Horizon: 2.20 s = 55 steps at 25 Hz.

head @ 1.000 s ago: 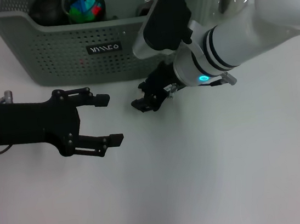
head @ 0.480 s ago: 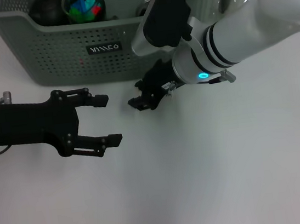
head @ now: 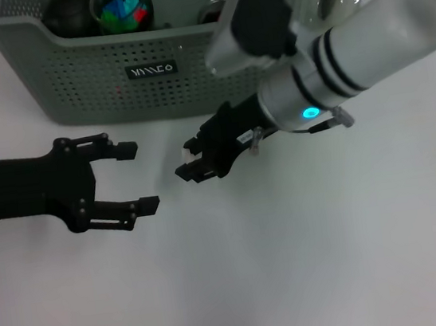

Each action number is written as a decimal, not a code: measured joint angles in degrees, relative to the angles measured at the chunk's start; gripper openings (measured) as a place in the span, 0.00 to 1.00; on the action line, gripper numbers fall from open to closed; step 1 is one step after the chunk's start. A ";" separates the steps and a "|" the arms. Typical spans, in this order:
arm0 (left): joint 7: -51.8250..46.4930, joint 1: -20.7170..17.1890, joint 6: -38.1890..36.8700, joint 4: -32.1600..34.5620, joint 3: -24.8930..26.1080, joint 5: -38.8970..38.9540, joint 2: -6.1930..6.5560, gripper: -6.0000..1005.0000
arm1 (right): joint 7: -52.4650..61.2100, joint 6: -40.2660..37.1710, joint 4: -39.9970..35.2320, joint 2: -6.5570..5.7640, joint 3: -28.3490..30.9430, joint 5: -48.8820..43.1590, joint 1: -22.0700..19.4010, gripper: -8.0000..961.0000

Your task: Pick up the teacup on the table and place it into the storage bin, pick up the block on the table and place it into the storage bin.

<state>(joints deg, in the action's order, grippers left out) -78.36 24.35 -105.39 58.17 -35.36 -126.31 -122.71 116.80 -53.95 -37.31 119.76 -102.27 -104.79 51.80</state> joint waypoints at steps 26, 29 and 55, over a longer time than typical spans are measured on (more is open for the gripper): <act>0.41 -1.06 0.26 -0.43 1.59 -1.52 -0.42 0.88 | 9.67 -33.44 -20.25 -5.88 52.12 -7.94 4.97 0.46; 0.52 -0.80 0.26 -0.44 1.48 -1.40 -0.42 0.88 | 12.54 -29.52 -18.29 -6.64 51.67 -16.36 7.37 0.46; -0.24 0.19 0.11 -0.52 1.44 -1.04 -0.69 0.88 | 21.76 -6.18 -6.66 -0.41 40.88 -49.98 15.17 0.46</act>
<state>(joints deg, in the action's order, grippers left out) -78.60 24.54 -105.29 57.65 -33.92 -127.35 -123.41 138.55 -60.13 -43.97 119.35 -61.39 -154.77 66.97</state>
